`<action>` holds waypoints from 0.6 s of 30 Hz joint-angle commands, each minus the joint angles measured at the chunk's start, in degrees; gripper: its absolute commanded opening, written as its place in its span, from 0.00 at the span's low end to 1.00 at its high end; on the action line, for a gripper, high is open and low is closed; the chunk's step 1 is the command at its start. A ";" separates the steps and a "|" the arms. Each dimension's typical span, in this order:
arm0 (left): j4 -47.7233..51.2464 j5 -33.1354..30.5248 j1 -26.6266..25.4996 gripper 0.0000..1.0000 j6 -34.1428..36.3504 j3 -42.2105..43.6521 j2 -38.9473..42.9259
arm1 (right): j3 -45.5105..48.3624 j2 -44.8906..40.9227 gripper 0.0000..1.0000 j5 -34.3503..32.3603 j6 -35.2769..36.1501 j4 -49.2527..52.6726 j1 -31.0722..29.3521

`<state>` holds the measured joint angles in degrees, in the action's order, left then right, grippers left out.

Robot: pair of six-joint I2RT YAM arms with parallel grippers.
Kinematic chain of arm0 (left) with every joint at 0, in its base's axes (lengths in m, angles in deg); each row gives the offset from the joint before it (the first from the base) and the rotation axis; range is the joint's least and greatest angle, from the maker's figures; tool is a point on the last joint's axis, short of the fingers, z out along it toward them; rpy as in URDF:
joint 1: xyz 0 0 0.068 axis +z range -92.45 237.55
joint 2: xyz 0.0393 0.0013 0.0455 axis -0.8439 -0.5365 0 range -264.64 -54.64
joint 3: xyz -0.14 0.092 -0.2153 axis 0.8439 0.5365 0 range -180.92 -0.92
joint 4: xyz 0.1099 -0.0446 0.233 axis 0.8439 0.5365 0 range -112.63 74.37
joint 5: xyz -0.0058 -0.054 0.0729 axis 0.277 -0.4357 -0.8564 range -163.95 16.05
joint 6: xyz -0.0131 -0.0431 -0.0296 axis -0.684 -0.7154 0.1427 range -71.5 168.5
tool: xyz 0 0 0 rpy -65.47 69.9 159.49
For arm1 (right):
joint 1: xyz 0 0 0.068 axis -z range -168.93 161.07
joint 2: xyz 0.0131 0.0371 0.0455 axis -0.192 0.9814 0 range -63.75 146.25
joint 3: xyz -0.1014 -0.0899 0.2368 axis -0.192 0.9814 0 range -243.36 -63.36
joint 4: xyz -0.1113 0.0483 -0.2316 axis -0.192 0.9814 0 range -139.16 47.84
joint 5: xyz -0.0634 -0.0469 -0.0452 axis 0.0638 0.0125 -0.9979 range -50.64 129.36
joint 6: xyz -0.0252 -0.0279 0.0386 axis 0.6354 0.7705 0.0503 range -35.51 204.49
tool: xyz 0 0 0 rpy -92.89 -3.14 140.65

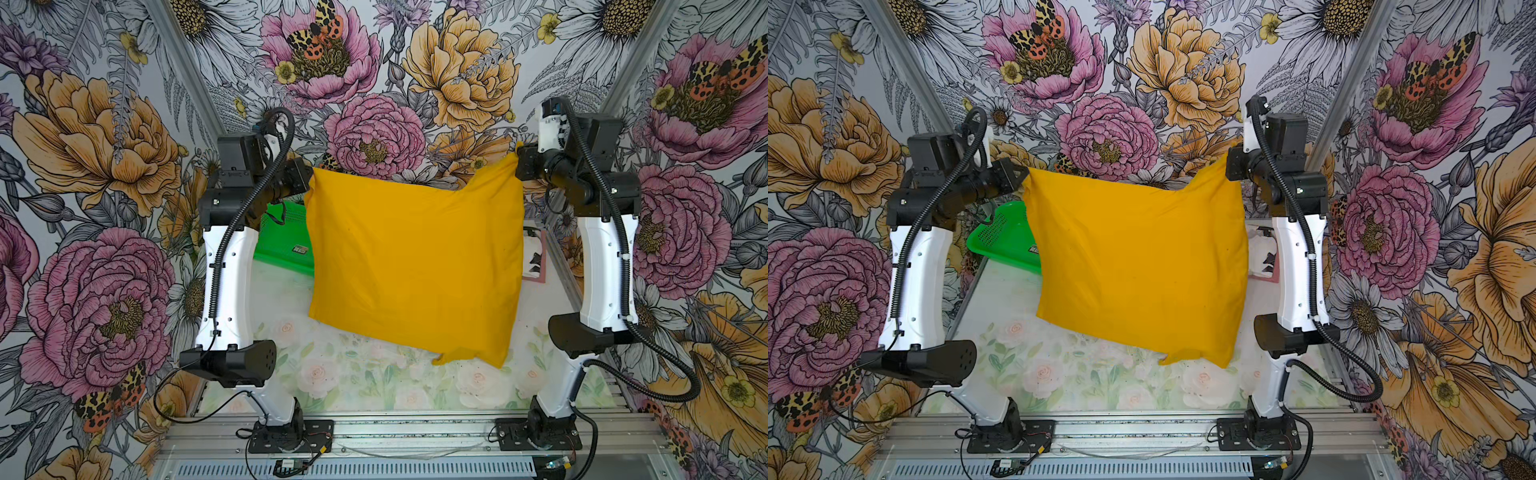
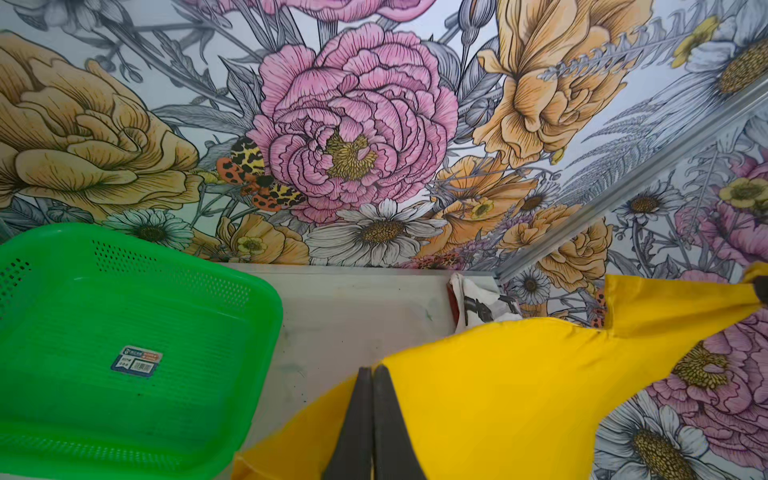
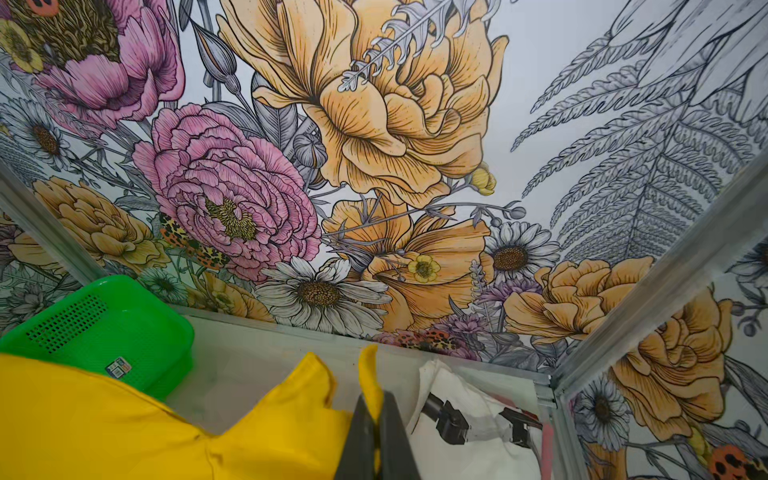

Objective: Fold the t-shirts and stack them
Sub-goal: 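Lift the yellow t-shirt with both grippers and stretch it apart, then lower the yellow t-shirt flat onto the table with both grippers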

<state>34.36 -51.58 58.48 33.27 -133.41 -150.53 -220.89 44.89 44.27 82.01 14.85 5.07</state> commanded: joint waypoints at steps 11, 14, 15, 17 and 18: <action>-3.33 4.18 5.49 0.00 -0.59 15.75 25.10 | 11.94 -27.38 0.00 6.99 -3.06 -10.70 0.82; -5.72 4.27 5.43 0.00 -0.25 29.88 33.34 | 32.64 -38.91 0.00 7.22 -5.92 -11.57 0.69; -6.43 4.42 5.32 0.00 -0.46 34.54 35.90 | 39.90 -42.67 0.00 7.04 -7.01 -12.44 0.70; -8.16 4.69 4.79 0.00 -1.31 44.31 41.23 | 55.69 -51.84 0.00 6.28 -9.04 -14.26 0.55; -9.15 4.95 4.21 0.00 -1.93 49.63 43.86 | 63.33 -56.36 0.00 4.69 -10.22 -14.43 0.52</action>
<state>27.15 -47.58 63.25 32.01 -92.56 -110.01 -170.77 -7.72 50.36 76.08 -1.28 5.53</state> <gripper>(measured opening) 0.050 0.053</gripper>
